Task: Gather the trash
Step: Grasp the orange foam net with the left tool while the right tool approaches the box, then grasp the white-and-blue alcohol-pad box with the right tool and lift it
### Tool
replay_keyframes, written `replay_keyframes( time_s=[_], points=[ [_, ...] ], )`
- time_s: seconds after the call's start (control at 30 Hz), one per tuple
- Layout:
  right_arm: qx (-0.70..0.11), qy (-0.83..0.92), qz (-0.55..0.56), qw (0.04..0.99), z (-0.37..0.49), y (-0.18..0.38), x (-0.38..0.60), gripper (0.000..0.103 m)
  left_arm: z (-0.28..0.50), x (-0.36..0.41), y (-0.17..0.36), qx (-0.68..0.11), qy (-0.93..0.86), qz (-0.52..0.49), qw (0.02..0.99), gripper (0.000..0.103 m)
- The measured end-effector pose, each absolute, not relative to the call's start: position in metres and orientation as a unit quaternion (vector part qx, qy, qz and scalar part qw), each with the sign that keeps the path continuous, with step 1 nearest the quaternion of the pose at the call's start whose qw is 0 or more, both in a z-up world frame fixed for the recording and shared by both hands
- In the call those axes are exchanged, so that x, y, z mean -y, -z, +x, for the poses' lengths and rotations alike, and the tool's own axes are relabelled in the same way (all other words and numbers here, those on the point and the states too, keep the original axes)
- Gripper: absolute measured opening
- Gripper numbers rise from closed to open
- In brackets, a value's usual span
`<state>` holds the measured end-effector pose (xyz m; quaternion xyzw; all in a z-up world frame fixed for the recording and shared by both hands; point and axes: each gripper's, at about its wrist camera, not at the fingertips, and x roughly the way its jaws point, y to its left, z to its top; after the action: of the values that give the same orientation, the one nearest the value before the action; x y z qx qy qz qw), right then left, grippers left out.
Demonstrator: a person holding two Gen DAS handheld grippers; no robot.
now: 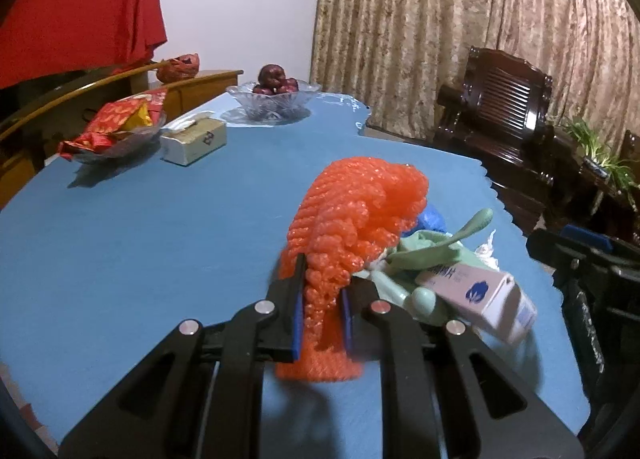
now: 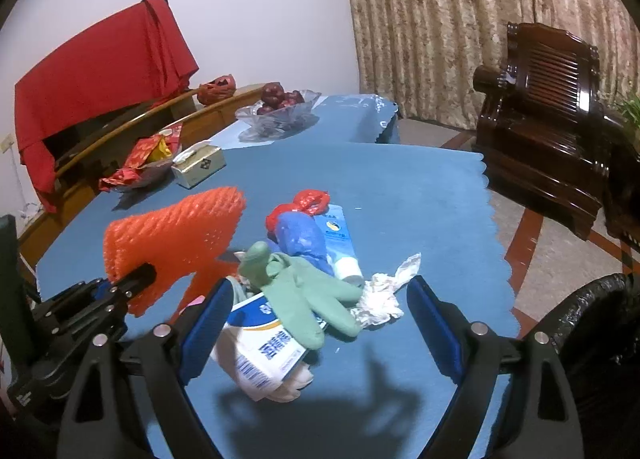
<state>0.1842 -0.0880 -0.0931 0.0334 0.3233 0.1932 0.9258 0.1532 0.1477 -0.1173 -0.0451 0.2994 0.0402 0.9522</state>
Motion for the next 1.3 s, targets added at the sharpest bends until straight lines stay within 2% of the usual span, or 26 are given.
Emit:
replay_keyframes(
  time_s=[0.33, 0.97, 1.0, 1.07, 1.13, 1.3],
  points=[
    [-0.338, -0.197, 0.038, 0.92, 0.174, 0.1, 0.075, 0.087, 0.13, -0.16, 0.118, -0.308, -0.055, -0.047, 0.949, 0.014],
    [-0.394, -0.181, 0.03, 0.901, 0.18, 0.129, 0.064, 0.087, 0.134, -0.164, 0.126, -0.324, -0.046, -0.055, 0.943, 0.014],
    [-0.398, -0.181, 0.032, 0.899, 0.18, 0.131, 0.064, 0.086, 0.134, -0.164, 0.127, -0.325, -0.045, -0.056, 0.943, 0.014],
    [-0.407, -0.188, 0.033, 0.893, 0.182, 0.136, 0.063, 0.074, 0.136, -0.163, 0.127, -0.327, -0.044, -0.056, 0.942, 0.014],
    [-0.418, -0.195, 0.04, 0.886, 0.184, 0.141, 0.062, 0.067, 0.136, -0.163, 0.127, -0.328, -0.043, -0.056, 0.942, 0.014],
    [-0.428, -0.199, 0.05, 0.88, 0.184, 0.148, 0.064, 0.062, 0.138, -0.162, 0.128, -0.331, -0.041, -0.055, 0.941, 0.014]
  ],
)
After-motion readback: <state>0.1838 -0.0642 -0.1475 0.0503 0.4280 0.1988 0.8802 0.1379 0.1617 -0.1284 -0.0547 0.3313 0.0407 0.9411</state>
